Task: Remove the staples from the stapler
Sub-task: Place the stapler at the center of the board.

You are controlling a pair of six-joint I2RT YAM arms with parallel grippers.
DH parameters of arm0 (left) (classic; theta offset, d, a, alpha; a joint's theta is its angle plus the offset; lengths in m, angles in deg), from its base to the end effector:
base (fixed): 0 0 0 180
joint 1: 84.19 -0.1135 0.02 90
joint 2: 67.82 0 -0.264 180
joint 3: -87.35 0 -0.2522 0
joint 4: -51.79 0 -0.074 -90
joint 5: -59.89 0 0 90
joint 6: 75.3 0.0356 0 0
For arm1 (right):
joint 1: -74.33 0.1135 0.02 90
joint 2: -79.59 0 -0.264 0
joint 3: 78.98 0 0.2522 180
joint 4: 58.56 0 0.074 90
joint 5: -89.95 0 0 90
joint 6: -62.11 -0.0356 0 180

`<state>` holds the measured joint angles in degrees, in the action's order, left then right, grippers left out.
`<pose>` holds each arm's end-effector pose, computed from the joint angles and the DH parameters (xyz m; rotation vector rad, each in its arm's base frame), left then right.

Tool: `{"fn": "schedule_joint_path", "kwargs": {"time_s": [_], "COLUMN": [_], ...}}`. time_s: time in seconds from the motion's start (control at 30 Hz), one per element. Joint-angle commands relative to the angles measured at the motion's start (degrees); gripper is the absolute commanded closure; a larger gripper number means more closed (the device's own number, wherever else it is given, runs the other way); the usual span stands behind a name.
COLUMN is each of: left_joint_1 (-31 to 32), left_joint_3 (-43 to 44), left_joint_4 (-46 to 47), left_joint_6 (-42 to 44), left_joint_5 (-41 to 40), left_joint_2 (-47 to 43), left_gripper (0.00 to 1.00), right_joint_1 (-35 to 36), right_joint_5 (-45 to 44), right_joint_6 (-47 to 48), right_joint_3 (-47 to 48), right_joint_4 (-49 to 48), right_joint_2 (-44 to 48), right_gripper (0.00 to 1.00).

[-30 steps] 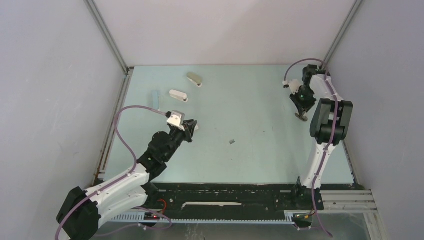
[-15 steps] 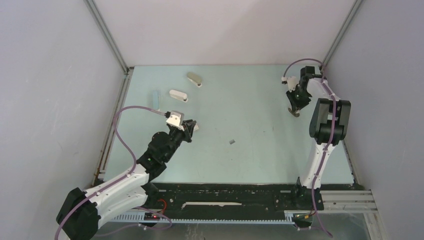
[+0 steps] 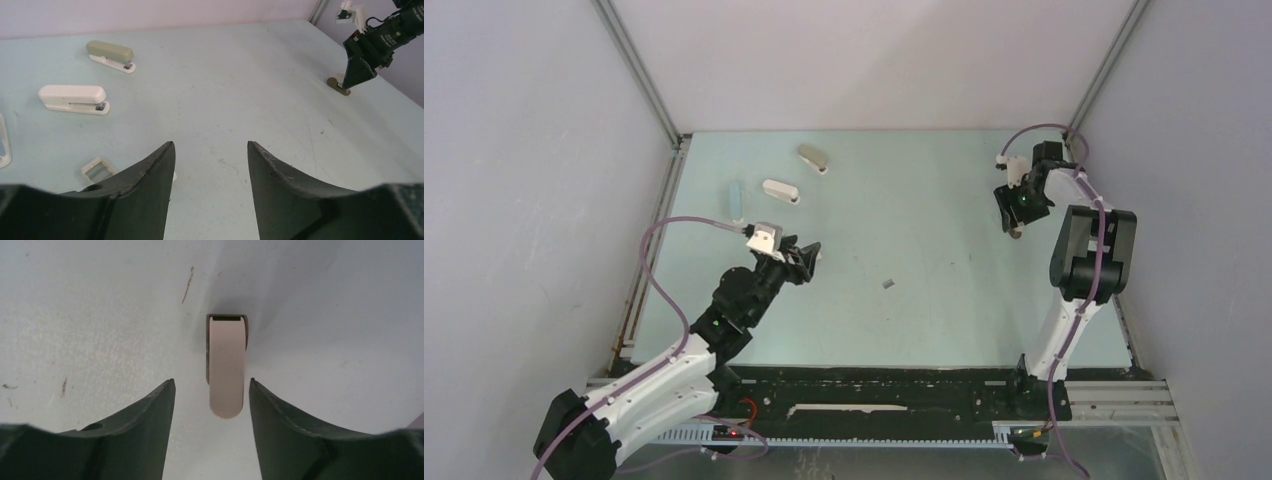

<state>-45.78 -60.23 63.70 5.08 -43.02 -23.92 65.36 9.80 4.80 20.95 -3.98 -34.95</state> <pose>0.1504 -0.1091 0.2472 0.2175 1.5689 -0.4826 0.4083 -0.0583 0.1881 -0.6060 2.6744 0.0418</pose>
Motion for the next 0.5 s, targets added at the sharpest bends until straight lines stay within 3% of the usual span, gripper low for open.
{"fn": "schedule_joint_path", "kwargs": {"time_s": [0.0, 0.17, 0.33, 0.47], "left_joint_1": [-0.42, -0.52, -0.87, -1.46], "left_joint_3": [-0.29, 1.44, 3.36, 4.02], "left_joint_4": [0.04, -3.21, -7.28, -8.7], "left_joint_6": [-2.68, -6.12, -10.64, -13.51], "left_joint_5": [0.14, 0.39, 1.52, 4.72], "left_joint_2": [-2.6, -4.68, -5.44, -5.41], "left_gripper": [0.37, 0.25, 0.01, 0.0], "right_joint_1": [-0.66, -1.21, -1.48, -1.44], "right_joint_5": [2.54, 4.82, 10.4, 22.88], "right_joint_6": [-1.79, -1.01, 0.54, 0.97], "right_joint_3": [-1.03, -2.55, -3.85, -5.93], "right_joint_4": [-1.9, -0.73, 3.17, 6.47], "right_joint_2": [7.49, 12.97, 19.99, 27.09], "right_gripper": [0.32, 0.27, 0.26, 0.26]}}
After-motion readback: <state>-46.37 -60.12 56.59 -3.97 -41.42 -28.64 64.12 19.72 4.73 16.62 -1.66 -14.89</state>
